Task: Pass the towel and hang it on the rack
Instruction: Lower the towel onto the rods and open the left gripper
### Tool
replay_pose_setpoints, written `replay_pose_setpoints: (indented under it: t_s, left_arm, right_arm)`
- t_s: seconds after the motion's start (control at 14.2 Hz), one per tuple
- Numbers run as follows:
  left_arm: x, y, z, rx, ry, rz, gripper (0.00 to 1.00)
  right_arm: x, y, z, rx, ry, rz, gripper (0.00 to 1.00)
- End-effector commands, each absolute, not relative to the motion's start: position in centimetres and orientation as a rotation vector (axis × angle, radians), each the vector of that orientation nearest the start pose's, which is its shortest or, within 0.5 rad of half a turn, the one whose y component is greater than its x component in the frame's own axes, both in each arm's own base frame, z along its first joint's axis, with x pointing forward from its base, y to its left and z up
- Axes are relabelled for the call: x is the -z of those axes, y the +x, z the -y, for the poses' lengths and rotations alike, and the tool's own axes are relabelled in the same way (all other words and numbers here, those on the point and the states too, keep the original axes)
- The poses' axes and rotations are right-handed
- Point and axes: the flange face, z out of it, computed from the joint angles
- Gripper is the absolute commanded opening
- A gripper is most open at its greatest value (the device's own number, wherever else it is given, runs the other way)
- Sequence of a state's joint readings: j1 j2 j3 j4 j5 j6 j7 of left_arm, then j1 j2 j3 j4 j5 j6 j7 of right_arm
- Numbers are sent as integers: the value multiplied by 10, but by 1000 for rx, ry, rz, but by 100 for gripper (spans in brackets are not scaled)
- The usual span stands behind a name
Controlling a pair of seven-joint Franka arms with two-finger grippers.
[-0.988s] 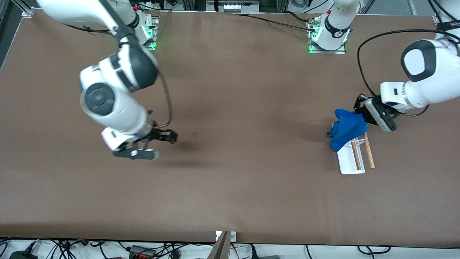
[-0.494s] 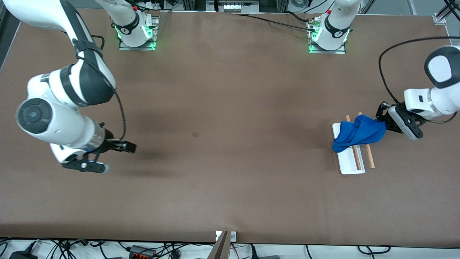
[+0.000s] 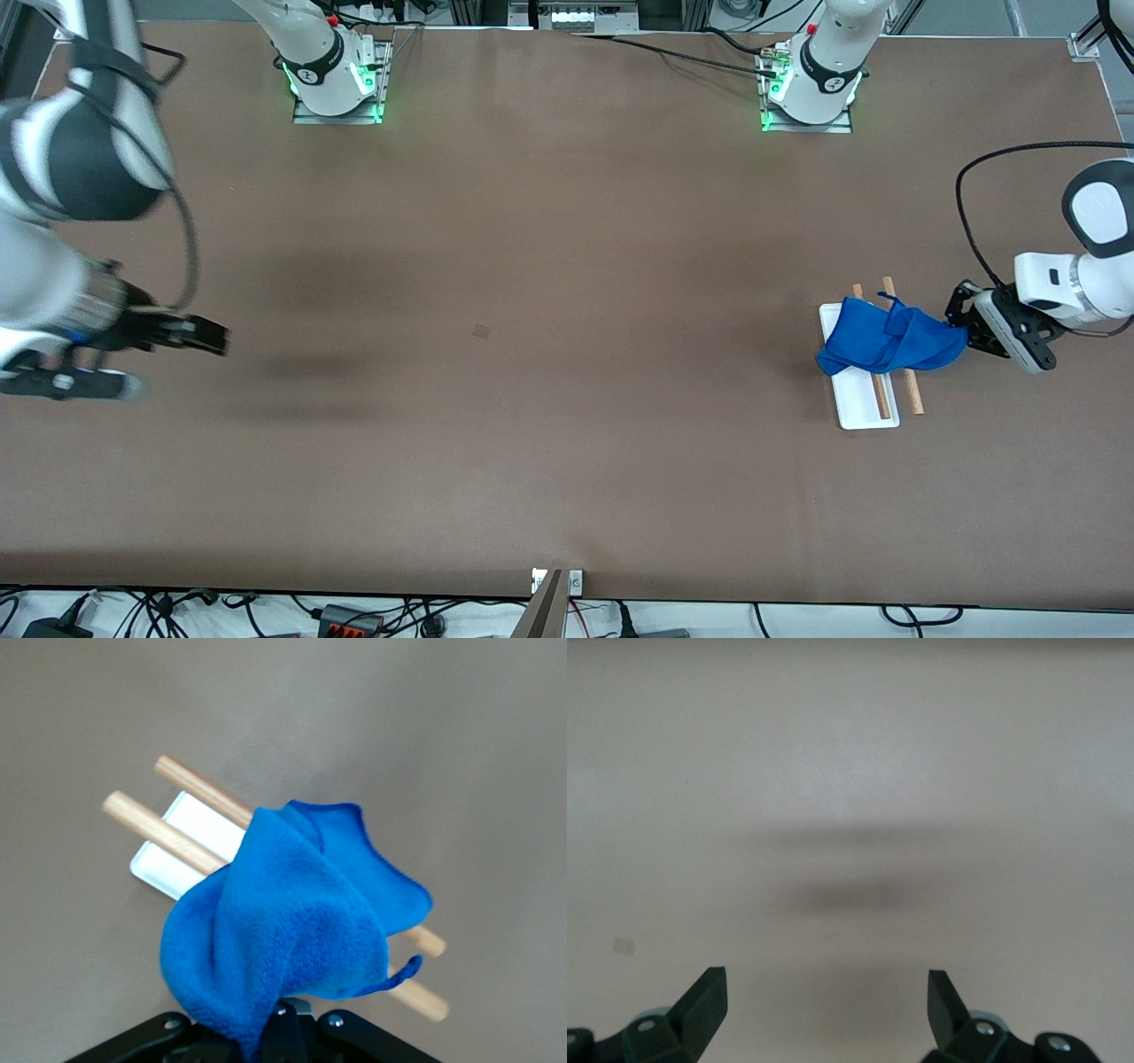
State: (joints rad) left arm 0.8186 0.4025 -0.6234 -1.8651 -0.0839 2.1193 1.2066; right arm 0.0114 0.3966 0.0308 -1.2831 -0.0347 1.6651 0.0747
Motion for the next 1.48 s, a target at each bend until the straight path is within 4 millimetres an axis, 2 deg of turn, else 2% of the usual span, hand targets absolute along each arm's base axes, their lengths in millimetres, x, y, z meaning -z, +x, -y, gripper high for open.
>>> replay_pose_setpoints:
  t_s: [0.0,0.07,0.21,0.28,0.49,0.56,0.71,0.85,1.06,1.2,1.34,1.41]
  left_arm:
    - [-321,611,-167,260,-3035,-1582,0]
    - [-314,609,-177,259,-3026,-1599,0]
    - [-302,610,-181,282,-3030,-1586,0]
    - [-297,610,-182,282,-3048,-1573,9]
    - [-294,611,-180,280,-3054,-1577,70]
    - [-293,611,-180,281,-3049,-1593,100]
    - [-294,610,-180,279,-3045,-1601,100]
    - [-297,611,-181,282,-3039,-1602,100]
    - [-313,614,-189,255,-3056,-1605,100]
    - [-329,616,-195,218,-3071,-1628,100]
    - [-337,617,-198,203,-3079,-1627,100]
    - [-348,616,-199,177,-3086,-1637,100]
  right_arm:
    - [-555,653,3,-31,-3147,-27,100]
    - [-567,647,14,-19,-3154,-42,100]
    - [-575,637,30,-51,-3159,-10,100]
    - [-577,634,37,-68,-3156,7,100]
    - [-575,623,39,-85,-3157,-12,100]
    - [-572,617,36,-63,-3153,-10,100]
    - [-556,599,36,-38,-3146,-67,100]
    - [-549,580,36,16,-3147,-67,100]
    - [-542,558,36,41,-3145,-49,100]
    - [-546,559,41,36,-3144,-50,100]
    - [-559,569,42,65,-3147,-47,100]
    - [-567,567,41,48,-3148,-49,100]
